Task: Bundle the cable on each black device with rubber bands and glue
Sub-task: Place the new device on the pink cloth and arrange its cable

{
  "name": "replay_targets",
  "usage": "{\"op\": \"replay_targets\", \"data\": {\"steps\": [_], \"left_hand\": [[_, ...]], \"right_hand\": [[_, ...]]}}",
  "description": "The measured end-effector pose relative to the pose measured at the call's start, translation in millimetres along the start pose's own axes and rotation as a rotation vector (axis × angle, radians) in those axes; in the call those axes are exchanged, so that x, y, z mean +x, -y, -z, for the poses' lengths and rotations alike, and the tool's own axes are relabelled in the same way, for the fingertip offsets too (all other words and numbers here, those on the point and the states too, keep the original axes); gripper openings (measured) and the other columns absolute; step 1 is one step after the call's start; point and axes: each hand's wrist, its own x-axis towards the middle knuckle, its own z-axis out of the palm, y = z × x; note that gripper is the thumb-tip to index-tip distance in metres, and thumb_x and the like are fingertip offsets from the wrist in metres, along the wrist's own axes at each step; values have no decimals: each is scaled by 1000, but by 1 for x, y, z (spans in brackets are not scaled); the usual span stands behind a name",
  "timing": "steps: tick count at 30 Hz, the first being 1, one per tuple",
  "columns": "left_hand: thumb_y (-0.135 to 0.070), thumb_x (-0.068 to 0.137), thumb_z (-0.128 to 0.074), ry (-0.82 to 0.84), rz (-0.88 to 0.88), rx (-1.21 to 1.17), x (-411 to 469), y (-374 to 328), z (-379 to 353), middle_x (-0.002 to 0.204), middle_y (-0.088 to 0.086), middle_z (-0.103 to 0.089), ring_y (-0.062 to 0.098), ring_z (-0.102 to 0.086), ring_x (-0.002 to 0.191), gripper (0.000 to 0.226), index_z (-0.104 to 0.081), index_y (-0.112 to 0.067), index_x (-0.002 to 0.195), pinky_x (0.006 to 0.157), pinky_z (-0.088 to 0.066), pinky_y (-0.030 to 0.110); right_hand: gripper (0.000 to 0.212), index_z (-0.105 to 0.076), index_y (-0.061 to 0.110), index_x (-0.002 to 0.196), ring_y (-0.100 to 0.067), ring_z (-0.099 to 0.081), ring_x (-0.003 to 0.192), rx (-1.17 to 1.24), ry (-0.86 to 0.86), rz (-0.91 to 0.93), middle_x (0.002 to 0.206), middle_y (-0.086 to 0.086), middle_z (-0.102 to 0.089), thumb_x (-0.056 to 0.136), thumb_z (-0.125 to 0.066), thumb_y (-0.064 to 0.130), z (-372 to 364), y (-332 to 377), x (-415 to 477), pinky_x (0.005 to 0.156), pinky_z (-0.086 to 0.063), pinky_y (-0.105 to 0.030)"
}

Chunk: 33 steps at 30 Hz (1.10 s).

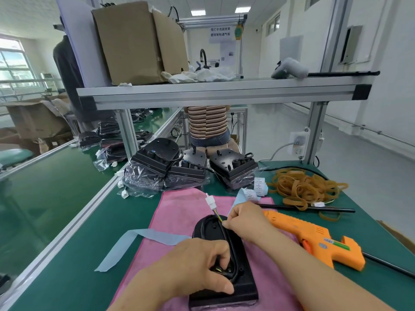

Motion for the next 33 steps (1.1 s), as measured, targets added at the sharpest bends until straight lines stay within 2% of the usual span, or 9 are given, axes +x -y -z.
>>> {"op": "replay_targets", "data": {"steps": [3, 5, 8, 11, 16, 20, 26, 30, 33], "left_hand": [[-47, 69, -81, 3, 30, -95, -2, 2, 1, 57, -17, -46, 0, -40, 54, 34, -59, -27, 88, 51, -30, 15], [-45, 75, -75, -84, 40, -233, -1, 8, 2, 61, -15, -53, 0, -44, 57, 23, -65, -27, 85, 56, -36, 17], [-31, 89, -69, -462, 134, -257, 11, 26, 0, 66, -12, -58, 3, -50, 62, 4, -67, -30, 85, 64, -42, 20], [-21, 91, -67, -677, 256, -184, 27, 40, -6, 78, -8, -57, 10, -54, 76, 19, -66, -26, 110, 73, -43, 27], [-17, 97, -54, -654, 244, -44, 49, 47, -14, 104, -7, -56, 15, -58, 100, 25, -70, -30, 112, 80, -39, 25], [-9, 94, -43, -632, 173, 64, 50, 50, -19, 103, -9, -49, 13, -53, 98, 38, -65, -30, 117, 84, -47, 32], [-16, 91, -42, -431, 154, 600, 51, 40, -6, 124, -7, -46, 20, -43, 117, 38, -52, -30, 124, 93, -31, 36], [-8, 88, -40, -456, 162, 362, 54, 43, -14, 124, -10, -48, 16, -43, 118, 45, -59, -30, 123, 94, -37, 31], [-2, 93, -42, -545, 174, -37, 53, 52, -15, 114, -10, -55, 11, -49, 112, 45, -67, -28, 120, 91, -36, 19]], "right_hand": [[37, -48, 20, 58, -13, -49, 57, 127, 5, -43, 61, 5, -56, 78, -78, 29, -3, -6, -1, 60, -41, -25], [37, -47, 20, 61, -10, -43, 50, 246, 22, -80, 55, 7, -50, 75, -80, 28, -2, -11, -1, 53, -36, -24], [32, -50, 20, 64, -8, -40, 48, 339, 30, -100, 52, 8, -48, 73, -81, 22, -3, -13, 0, 48, -33, -22], [25, -56, 18, 69, -7, -42, 47, 418, 40, -115, 55, 8, -51, 74, -81, 16, -5, -13, 1, 43, -32, -18], [15, -63, 19, 83, -6, -50, 55, 459, 27, -93, 68, 7, -58, 77, -77, 16, -10, -15, 1, 46, -36, -15], [15, -62, 22, 83, -5, -46, 50, 404, 39, -50, 62, 8, -53, 79, -74, 15, -11, -15, 3, 49, -34, -19], [15, -64, 21, 70, -3, -50, 53, 365, 40, -25, 62, 9, -59, 80, -71, 12, -12, -16, 5, 49, -38, -15], [13, -65, 20, 71, 4, -47, 44, 355, 19, 0, 59, 10, -58, 82, -70, 17, -12, -19, 6, 47, -38, -10], [20, -61, 17, 67, -9, -54, 56, 361, -29, -40, 60, 6, -60, 87, -65, 19, -6, -25, 11, 66, -51, -29]]}}
